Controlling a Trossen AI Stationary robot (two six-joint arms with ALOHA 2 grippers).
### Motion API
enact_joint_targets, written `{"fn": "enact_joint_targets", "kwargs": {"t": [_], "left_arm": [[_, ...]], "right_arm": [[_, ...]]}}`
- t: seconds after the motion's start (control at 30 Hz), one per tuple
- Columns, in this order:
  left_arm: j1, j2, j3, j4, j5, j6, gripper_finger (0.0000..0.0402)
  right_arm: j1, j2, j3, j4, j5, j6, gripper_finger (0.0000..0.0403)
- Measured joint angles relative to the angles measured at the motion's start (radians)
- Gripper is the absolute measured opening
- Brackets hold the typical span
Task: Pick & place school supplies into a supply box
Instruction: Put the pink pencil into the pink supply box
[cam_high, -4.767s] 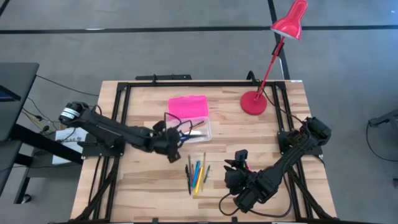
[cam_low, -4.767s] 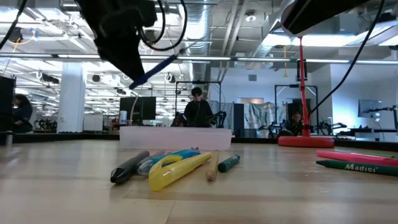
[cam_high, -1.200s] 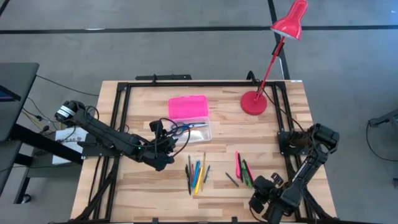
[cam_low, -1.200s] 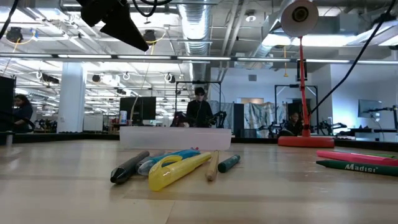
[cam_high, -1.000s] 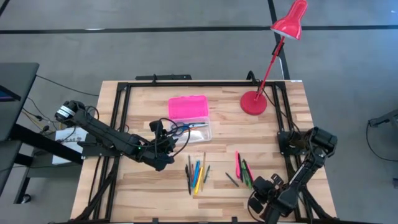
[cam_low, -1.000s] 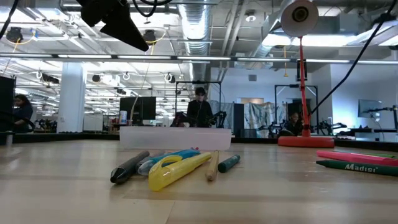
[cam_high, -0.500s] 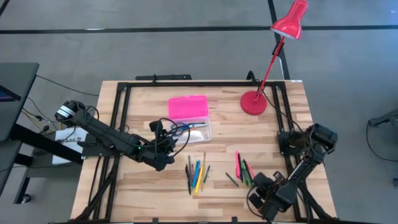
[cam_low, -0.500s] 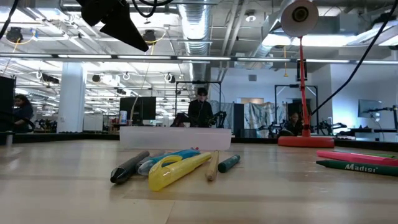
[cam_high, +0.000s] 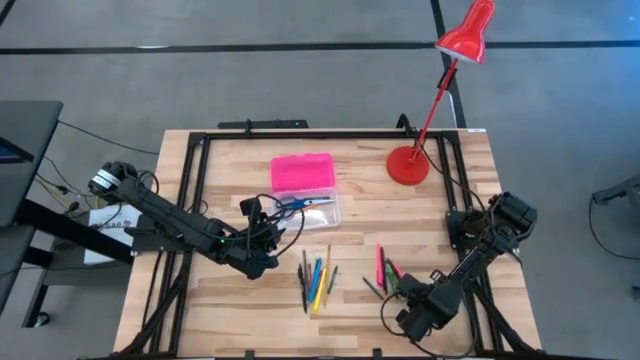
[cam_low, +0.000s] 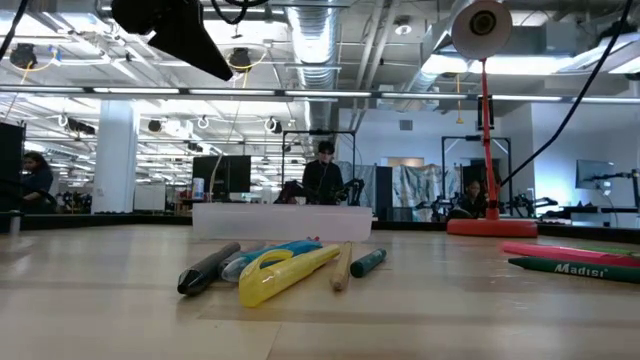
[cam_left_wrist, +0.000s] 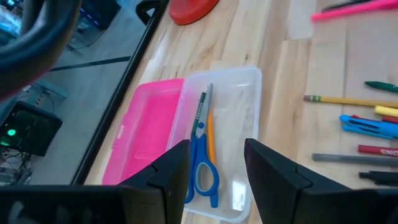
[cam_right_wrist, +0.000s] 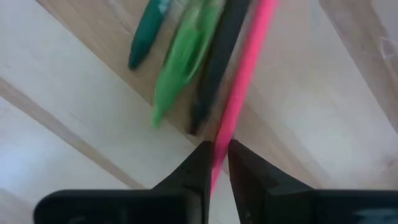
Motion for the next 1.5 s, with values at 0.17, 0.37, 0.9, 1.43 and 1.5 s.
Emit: {"fn": "enact_joint_targets", "kwargs": {"t": [0.17, 0.37, 0.9, 1.43, 1.5], "left_arm": [[-0.024, 0.000, 0.000, -0.004, 0.000, 0.000, 0.0148], [-0.033, 0.000, 0.000, -0.003, 0.000, 0.000, 0.0148], [-0.033, 0.000, 0.000, -0.003, -0.001, -0.007, 0.0148], [-0.033, 0.000, 0.000, -0.106, -0.064, -0.088, 0.0148], [-0.033, 0.000, 0.000, -0.151, -0.071, -0.131, 0.0148]], "right_arm": [[0.001, 0.000, 0.000, 0.001, 0.012, -0.015, 0.0006], [0.002, 0.000, 0.000, -0.009, 0.054, -0.002, 0.0004], [-0.022, 0.010, -0.011, -0.196, 0.235, 0.082, 0.0000], [-0.126, 0.000, 0.040, -0.248, 0.460, -0.203, 0.0000], [-0.146, -0.002, 0.055, -0.248, 0.508, -0.254, 0.0000]]}}
